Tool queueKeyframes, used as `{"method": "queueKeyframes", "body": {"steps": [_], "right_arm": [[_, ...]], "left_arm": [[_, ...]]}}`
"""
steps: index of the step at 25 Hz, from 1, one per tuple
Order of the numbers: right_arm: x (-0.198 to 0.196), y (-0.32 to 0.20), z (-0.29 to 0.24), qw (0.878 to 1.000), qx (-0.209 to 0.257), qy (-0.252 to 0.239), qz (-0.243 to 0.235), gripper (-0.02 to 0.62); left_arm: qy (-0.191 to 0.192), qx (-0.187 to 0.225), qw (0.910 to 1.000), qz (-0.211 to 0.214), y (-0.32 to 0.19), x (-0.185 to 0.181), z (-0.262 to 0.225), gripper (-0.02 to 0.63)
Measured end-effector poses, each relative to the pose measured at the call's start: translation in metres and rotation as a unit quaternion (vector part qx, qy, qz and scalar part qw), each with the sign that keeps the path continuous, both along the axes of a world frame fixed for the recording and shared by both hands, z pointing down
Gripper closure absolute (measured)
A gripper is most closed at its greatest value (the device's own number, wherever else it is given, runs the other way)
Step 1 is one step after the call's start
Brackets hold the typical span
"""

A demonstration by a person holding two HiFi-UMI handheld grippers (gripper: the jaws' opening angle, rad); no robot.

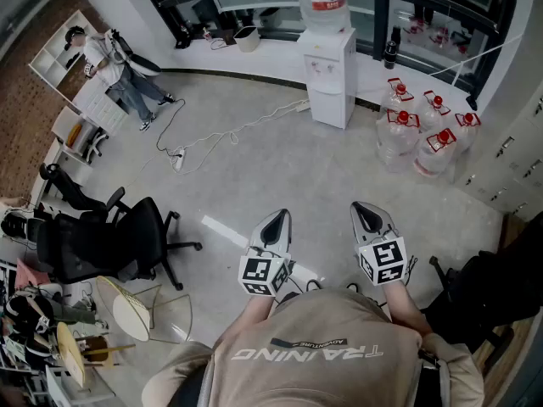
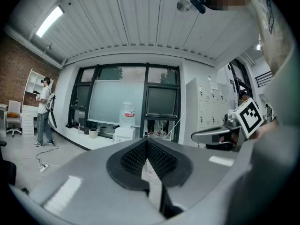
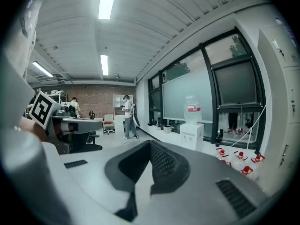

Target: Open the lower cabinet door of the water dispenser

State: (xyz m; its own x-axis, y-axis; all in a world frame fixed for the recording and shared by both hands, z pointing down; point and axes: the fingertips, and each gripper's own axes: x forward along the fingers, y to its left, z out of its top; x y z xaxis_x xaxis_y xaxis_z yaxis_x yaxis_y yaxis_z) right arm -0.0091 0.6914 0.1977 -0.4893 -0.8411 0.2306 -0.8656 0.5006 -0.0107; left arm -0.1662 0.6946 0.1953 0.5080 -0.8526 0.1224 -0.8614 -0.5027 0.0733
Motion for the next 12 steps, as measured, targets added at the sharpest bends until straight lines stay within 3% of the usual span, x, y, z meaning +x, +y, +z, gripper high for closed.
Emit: {"method": "queueKeyframes", "body": {"steps": [7, 12], "right_arm": [[-0.03, -0.039, 0.01, 1.0, -0.003, 0.002, -0.011, 0.588], [-0.057, -0.068, 0.016, 1.0, 0.008, 0.012, -0.011, 0.588]], "left_arm": [[0.007, 0.016, 0.9998, 0.004, -0.04, -0.02, -0.008, 0.617], [0.01, -0.01, 0.9999, 0.006, -0.053, -0.049, 0.017, 0.617]]}}
